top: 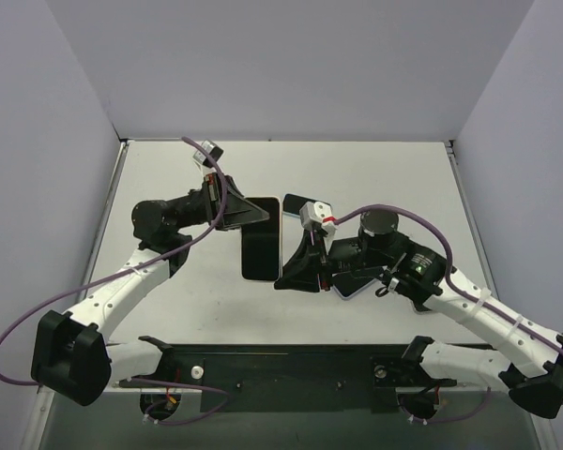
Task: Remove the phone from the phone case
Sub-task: Remove the phone case from the phone.
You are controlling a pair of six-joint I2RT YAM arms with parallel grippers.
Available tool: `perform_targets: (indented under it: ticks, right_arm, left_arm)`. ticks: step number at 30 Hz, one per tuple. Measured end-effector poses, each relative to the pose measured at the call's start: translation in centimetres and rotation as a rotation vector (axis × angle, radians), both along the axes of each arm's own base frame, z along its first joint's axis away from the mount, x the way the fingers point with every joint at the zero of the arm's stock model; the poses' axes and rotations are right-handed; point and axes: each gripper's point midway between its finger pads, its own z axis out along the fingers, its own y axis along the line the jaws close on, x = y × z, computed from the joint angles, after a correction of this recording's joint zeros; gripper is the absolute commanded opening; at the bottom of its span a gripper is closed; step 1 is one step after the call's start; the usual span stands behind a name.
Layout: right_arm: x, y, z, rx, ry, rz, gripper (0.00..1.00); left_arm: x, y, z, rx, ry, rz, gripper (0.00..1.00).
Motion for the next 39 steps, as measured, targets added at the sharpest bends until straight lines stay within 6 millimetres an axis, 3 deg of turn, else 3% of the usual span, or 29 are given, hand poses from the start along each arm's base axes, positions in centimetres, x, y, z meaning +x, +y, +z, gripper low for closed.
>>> perform_targets:
  ticks: [3, 7, 10, 13, 14, 16, 20, 22, 25, 29, 33, 39]
  right_arm:
    - [0.2, 0.5, -0.2, -0.05, -0.042, 0.026, 0.0]
    - [1.1, 1.0, -2.1, -0.122, -0.019, 0.016, 0.0]
    - [2.9, 0.9, -3.5, -0.178, 0.097, -0.077, 0.02]
    - [5.0, 0.0, -4.4, -0.242, 0.322, -0.248, 0.3]
    - [5.5, -0.4, -4.7, -0.254, 0.393, -0.304, 0.48]
    - [6.2, -1.2, -5.5, -0.259, 0.478, -0.407, 0.65]
    - [6.9, -4.3, -8.6, -0.232, 0.571, -0.614, 0.69]
    - [7.6, -6.7, -9.4, -0.197, 0.587, -0.73, 0.62]
    - [8.0, -8.1, -7.5, -0.068, 0.615, -0.791, 0.56]
    - [8.0, -6.7, -2.3, 0.14, 0.654, -0.711, 0.46]
    - [7.5, -4.8, 0.8, 0.244, 0.705, -0.6, 0.44]
    - [6.3, -2.0, 0.7, 0.228, 0.785, -0.499, 0.46]
  left_arm:
    - [-0.5, 0.4, 0.6, -0.042, 0.022, -0.011, 0.0]
    - [-0.4, 0.4, -0.2, -0.052, 0.052, -0.005, 0.0]
    - [0.1, 0.4, -0.7, -0.061, 0.053, 0.025, 0.0]
    - [2.0, 0.2, -1.2, -0.067, 0.03, 0.13, 0.0]
    - [2.8, 0.2, -1.6, -0.053, 0.03, 0.171, 0.0]
    - [4.5, 0.2, -3.3, 0.027, 0.058, 0.29, 0.0]
    - [5.0, 1.2, -4.6, 0.151, 0.007, 0.437, 0.0]
    - [4.9, 1.8, -4.3, 0.163, -0.017, 0.467, 0.0]
    - [5.5, 2.4, -4.2, 0.161, -0.02, 0.499, 0.0]
    - [6.9, 2.6, -5.4, 0.165, 0.034, 0.518, 0.0]
    - [7.5, 2.5, -6.7, 0.178, 0.083, 0.527, 0.0]
    - [7.9, 2.7, -6.6, 0.153, 0.119, 0.546, 0.0]
